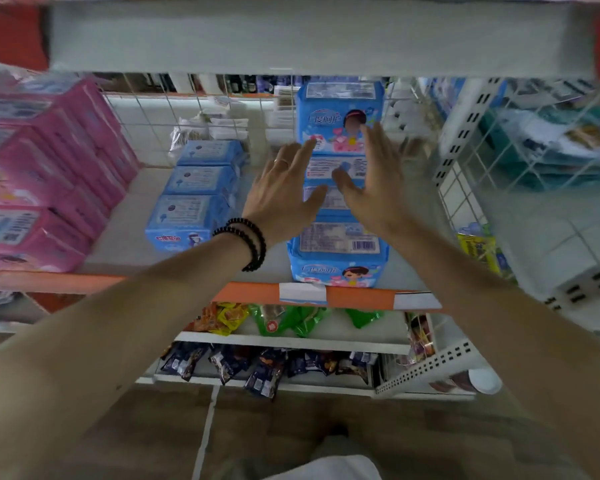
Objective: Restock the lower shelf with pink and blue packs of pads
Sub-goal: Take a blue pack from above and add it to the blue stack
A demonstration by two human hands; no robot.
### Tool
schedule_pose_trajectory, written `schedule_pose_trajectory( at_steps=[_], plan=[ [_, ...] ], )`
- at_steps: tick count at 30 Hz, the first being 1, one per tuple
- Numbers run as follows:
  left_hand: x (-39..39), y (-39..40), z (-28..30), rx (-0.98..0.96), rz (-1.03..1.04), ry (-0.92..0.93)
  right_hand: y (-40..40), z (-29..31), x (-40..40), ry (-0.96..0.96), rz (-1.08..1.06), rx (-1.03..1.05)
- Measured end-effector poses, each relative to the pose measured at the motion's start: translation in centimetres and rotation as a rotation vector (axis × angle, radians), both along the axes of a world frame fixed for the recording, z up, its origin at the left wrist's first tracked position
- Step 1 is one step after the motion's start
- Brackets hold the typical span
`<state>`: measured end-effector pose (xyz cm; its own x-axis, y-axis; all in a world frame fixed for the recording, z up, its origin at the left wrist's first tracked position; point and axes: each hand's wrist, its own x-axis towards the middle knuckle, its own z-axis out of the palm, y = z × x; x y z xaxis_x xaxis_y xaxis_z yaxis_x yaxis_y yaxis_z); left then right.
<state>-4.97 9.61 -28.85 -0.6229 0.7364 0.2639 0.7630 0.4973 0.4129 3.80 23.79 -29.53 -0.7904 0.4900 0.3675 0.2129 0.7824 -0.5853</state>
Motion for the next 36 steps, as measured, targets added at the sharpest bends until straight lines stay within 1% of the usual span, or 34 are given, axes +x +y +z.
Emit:
schedule_pose_trajectory(
  at_steps=[5,8,10,12,16,20,24,28,36],
  plan=[
    [2.3,-3.5,1.2,0.007,-0.076,0.085,-3.5,2.0,3.7,-0.037,0.001,0.067],
    [3.6,-7.2,2.6,0.042,-0.125,0.133,-7.2,4.1,5.8,-0.048,-0.063,0.158],
    [4.6,-10.1,3.5,0.083,-0.150,0.131,-10.2,5.4,7.0,-0.073,-0.092,0.186],
    [5.3,-13.2,3.9,0.116,-0.162,0.149,-13.6,6.2,8.0,-0.051,-0.096,0.203],
    [6.6,-18.9,4.7,0.124,-0.183,0.206,-19.7,6.8,9.6,-0.043,-0.089,0.208],
    [7.6,-22.8,5.9,0.166,-0.183,0.233,-23.5,7.2,10.8,-0.024,-0.110,0.191],
    [8.1,-25.6,6.7,0.202,-0.169,0.255,-25.6,8.1,11.9,0.019,-0.121,0.172],
    [8.9,-27.0,7.3,0.206,-0.147,0.258,-26.8,8.9,13.1,-0.007,-0.109,0.226],
    [11.9,-25.2,9.7,0.228,-0.122,0.301,-25.8,11.3,17.0,0.077,-0.082,0.258]
  ],
)
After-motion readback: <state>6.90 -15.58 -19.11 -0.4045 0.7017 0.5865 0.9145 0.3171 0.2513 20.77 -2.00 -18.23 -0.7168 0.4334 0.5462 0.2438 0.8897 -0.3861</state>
